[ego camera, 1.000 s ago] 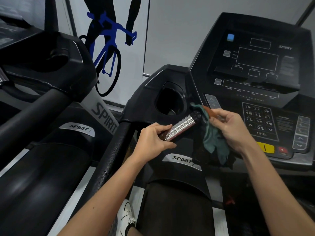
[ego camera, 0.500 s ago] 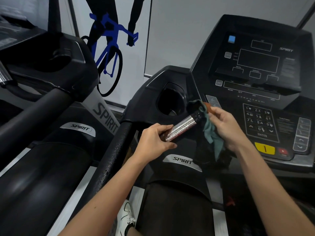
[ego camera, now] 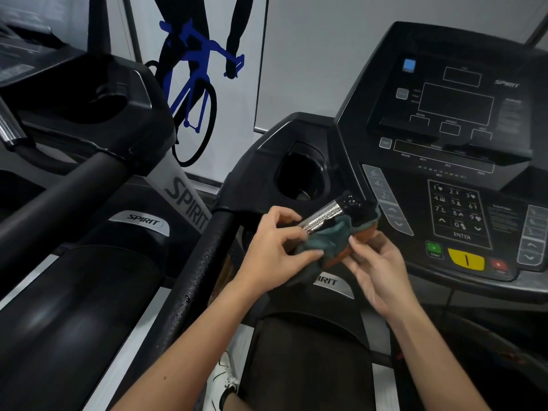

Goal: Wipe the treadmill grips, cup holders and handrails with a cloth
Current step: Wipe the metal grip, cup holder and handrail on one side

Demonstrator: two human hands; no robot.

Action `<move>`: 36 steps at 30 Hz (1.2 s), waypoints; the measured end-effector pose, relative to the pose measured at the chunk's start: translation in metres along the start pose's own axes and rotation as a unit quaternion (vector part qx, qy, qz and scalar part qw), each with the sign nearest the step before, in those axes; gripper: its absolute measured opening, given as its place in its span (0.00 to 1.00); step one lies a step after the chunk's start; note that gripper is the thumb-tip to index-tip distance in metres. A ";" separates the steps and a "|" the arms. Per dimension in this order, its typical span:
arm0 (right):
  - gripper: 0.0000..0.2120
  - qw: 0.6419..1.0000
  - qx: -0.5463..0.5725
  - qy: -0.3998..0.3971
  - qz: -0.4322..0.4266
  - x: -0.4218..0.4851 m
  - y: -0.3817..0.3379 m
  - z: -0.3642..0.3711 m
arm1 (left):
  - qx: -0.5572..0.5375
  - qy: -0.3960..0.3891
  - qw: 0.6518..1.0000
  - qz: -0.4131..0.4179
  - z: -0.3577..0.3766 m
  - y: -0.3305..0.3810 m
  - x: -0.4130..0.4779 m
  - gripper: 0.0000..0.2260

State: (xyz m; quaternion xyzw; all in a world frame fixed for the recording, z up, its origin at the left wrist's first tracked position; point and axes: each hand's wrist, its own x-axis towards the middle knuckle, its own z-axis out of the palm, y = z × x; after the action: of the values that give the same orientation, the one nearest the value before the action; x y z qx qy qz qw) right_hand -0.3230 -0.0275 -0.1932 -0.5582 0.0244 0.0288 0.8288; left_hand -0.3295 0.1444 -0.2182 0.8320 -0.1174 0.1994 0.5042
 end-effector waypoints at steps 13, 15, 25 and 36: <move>0.12 0.954 -0.264 0.031 -0.137 0.010 -0.046 -0.009 | -0.088 0.086 0.992 -0.001 -0.018 0.020 0.026 0.08; 0.12 0.948 -0.285 0.010 -0.144 0.020 -0.049 -0.005 | -0.116 0.015 0.993 -0.008 -0.012 0.024 0.033 0.11; 0.15 0.926 -0.355 -0.046 -0.122 0.035 -0.052 -0.004 | -0.187 -0.167 0.963 -0.101 -0.011 0.011 0.078 0.12; 0.11 0.922 -0.356 -0.061 -0.142 0.037 -0.045 -0.007 | -0.191 -0.244 0.948 -0.072 -0.016 0.030 0.095 0.16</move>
State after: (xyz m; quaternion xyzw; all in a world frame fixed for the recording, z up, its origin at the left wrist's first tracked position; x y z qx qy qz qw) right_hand -0.2826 -0.0496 -0.1571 -0.8112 -0.1182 -0.0486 0.5707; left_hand -0.2601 0.1451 -0.1458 0.7495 -0.2125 -0.0723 0.6228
